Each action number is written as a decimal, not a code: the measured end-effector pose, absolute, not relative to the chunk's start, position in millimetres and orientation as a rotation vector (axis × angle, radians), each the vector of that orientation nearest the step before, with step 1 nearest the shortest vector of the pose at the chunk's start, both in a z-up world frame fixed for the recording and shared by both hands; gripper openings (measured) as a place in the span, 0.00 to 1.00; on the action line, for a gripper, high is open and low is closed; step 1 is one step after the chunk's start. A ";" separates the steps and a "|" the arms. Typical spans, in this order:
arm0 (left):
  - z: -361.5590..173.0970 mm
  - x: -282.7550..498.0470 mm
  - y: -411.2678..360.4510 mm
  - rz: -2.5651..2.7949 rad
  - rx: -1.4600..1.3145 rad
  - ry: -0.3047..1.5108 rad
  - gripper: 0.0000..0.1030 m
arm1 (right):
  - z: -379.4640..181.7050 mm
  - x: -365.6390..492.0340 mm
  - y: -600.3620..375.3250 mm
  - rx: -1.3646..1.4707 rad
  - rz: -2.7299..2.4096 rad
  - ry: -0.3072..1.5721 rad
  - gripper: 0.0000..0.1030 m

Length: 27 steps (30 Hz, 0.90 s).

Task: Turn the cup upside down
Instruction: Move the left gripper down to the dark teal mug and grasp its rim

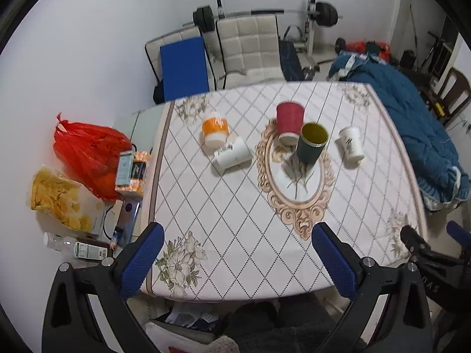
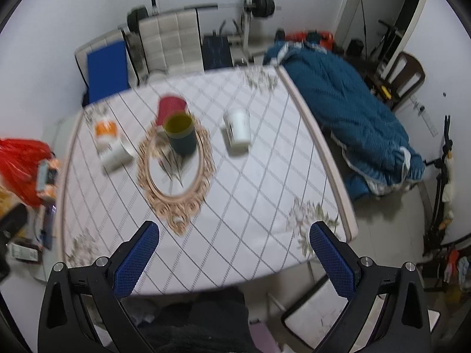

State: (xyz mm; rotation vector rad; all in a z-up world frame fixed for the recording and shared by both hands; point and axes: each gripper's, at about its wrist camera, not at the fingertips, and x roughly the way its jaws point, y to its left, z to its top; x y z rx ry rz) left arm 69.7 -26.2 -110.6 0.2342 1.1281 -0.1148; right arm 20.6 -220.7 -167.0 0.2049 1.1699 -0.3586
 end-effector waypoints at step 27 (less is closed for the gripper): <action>-300.8 219.2 -149.8 -0.098 0.264 1.216 1.00 | -394.2 138.0 -349.9 0.169 -0.285 1.533 1.00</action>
